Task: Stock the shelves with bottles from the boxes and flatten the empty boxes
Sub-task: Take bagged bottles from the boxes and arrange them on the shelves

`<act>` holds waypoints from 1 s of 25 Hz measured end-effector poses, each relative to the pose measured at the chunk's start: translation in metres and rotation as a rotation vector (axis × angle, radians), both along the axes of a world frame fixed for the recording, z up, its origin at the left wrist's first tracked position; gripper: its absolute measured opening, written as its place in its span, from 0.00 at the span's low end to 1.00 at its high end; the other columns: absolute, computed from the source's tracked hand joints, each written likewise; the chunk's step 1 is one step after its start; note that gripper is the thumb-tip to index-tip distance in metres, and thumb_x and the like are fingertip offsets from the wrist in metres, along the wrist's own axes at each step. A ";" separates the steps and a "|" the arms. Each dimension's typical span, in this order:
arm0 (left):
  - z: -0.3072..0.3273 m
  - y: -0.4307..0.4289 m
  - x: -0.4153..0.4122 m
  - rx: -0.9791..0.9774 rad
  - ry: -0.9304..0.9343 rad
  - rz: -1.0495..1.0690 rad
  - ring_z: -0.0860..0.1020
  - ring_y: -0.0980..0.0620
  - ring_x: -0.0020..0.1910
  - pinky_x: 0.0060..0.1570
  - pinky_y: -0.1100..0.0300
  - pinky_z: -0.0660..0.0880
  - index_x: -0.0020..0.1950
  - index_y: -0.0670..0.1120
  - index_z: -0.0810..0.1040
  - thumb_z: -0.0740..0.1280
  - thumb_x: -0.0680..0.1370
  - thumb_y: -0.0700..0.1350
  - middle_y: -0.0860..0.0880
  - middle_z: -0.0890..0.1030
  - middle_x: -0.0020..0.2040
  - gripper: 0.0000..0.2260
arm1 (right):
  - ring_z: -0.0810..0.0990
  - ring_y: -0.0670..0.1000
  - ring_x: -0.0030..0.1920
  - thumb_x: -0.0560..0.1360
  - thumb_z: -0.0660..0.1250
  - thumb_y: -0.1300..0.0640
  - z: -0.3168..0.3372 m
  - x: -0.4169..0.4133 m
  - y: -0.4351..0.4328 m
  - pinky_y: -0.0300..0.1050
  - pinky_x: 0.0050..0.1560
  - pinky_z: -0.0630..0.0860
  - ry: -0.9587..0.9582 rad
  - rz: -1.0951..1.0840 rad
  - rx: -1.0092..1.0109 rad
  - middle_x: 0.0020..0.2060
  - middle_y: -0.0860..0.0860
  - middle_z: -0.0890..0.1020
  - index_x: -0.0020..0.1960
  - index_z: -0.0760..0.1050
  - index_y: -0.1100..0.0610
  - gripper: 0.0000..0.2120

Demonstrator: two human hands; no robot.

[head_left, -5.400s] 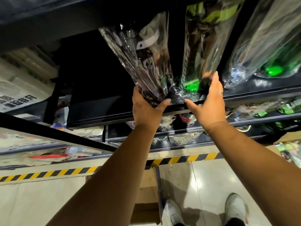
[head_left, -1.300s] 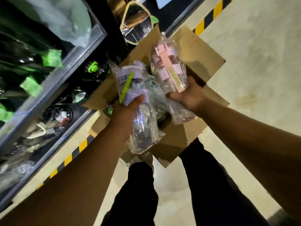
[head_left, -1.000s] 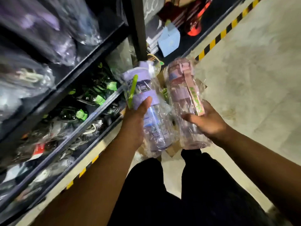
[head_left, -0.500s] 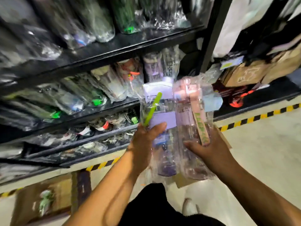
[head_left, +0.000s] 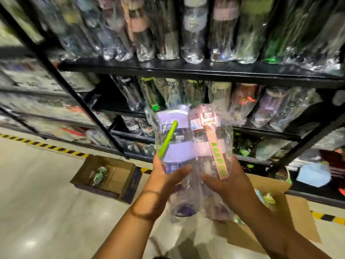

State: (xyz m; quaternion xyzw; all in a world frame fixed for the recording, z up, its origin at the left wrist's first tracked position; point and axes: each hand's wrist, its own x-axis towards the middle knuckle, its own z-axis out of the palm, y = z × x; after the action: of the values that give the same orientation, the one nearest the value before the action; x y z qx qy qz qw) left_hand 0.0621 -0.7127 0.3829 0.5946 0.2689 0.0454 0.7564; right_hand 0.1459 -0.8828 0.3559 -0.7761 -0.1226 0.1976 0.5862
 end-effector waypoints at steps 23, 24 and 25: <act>-0.051 0.479 -0.031 0.111 0.194 0.115 0.84 0.49 0.50 0.46 0.49 0.81 0.64 0.54 0.78 0.79 0.68 0.50 0.50 0.85 0.54 0.26 | 0.82 0.52 0.44 0.69 0.71 0.76 -0.054 0.016 0.484 0.44 0.44 0.80 0.401 0.308 0.068 0.47 0.58 0.83 0.60 0.73 0.66 0.21; -0.057 0.498 -0.014 0.117 0.218 0.113 0.84 0.50 0.47 0.43 0.51 0.80 0.63 0.53 0.78 0.79 0.67 0.52 0.50 0.85 0.53 0.26 | 0.82 0.52 0.42 0.70 0.69 0.78 -0.060 0.031 0.501 0.43 0.41 0.80 0.419 0.259 0.093 0.47 0.60 0.82 0.59 0.72 0.67 0.19; -0.062 0.516 0.004 0.121 0.239 0.109 0.84 0.50 0.45 0.39 0.53 0.78 0.63 0.52 0.79 0.79 0.66 0.54 0.48 0.85 0.51 0.26 | 0.81 0.50 0.39 0.71 0.66 0.80 -0.070 0.054 0.521 0.41 0.37 0.80 0.477 0.198 0.115 0.44 0.58 0.80 0.54 0.72 0.66 0.16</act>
State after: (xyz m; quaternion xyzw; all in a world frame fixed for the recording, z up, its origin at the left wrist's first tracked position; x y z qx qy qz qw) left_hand 0.0657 -0.1966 0.3207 0.6250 0.3857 0.0312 0.6780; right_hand 0.2003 -0.3614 0.2861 -0.6573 -0.0673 0.4241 0.6193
